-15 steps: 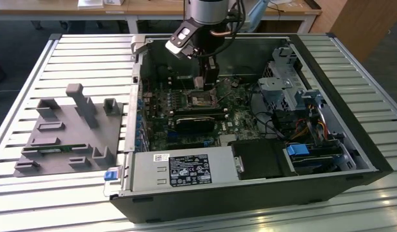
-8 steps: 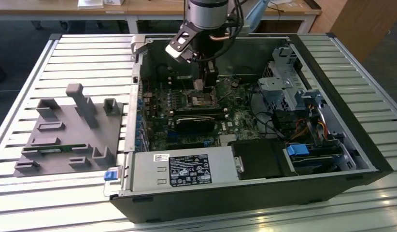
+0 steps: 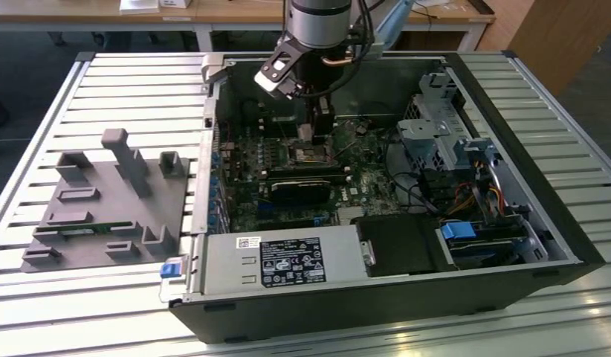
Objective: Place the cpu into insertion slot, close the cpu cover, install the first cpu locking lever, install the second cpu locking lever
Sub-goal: 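Place the cpu into insertion slot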
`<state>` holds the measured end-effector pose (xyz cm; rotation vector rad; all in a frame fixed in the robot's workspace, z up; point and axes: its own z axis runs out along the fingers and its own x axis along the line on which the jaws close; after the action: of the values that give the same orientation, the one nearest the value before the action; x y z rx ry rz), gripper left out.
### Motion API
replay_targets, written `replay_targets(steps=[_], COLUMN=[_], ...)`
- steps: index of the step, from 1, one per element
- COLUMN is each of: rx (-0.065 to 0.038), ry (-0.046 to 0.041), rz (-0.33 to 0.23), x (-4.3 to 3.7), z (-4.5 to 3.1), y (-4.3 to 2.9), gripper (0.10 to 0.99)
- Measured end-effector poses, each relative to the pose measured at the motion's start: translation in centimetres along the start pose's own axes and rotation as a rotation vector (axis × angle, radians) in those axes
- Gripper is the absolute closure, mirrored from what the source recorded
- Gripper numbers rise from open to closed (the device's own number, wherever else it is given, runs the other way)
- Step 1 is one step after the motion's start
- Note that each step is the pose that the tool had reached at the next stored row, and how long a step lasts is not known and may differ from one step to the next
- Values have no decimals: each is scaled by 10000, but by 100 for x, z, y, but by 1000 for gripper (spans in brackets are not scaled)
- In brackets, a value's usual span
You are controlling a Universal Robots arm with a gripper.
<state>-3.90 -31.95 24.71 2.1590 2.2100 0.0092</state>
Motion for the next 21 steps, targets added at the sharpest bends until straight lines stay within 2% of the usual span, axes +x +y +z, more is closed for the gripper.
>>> replay_targets(steps=[4,7,10,13,21], rx=[4,3,0,-4,-3], ry=[15,78,292,459,477], rz=[146,141,145,152,153], x=[4,6,7,9,11], z=[51,98,125,157,225], y=[-9,-29,-34,-34,-38], gripper=[545,545,545,545,545])
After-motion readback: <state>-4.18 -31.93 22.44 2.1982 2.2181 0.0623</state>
